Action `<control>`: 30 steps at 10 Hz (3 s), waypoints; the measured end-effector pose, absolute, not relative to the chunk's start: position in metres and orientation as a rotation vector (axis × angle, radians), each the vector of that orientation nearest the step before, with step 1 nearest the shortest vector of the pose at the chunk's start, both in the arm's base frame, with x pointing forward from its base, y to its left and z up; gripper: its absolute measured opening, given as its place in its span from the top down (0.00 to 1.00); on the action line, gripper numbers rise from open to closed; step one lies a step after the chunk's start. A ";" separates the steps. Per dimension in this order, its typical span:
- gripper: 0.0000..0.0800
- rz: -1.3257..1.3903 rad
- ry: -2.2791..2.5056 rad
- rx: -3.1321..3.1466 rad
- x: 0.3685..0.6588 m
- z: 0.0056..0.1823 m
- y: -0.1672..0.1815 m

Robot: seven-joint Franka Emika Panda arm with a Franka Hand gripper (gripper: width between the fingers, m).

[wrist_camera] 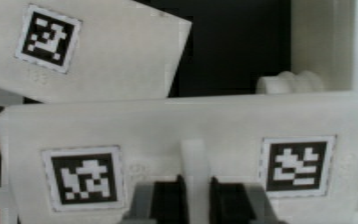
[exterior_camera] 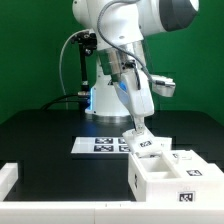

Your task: Assemble cabinet

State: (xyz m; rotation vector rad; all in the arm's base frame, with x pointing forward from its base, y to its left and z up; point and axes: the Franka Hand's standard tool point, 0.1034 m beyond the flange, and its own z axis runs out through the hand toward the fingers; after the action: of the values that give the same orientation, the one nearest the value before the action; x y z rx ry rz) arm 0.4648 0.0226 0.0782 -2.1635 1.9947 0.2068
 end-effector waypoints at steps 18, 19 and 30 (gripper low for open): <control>0.93 0.215 1.963 -2.167 0.480 0.086 0.020; 0.93 0.208 1.958 -2.170 0.484 0.086 0.022; 1.00 0.227 1.981 -2.179 0.483 0.075 0.027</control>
Offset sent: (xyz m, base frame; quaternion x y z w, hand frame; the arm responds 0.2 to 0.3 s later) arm 0.0024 -0.0068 -0.0005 -0.0027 0.0095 0.0099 0.9999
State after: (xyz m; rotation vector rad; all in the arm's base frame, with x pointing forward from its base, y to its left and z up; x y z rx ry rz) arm 0.4828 0.0266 0.0753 -2.1785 1.9809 0.2266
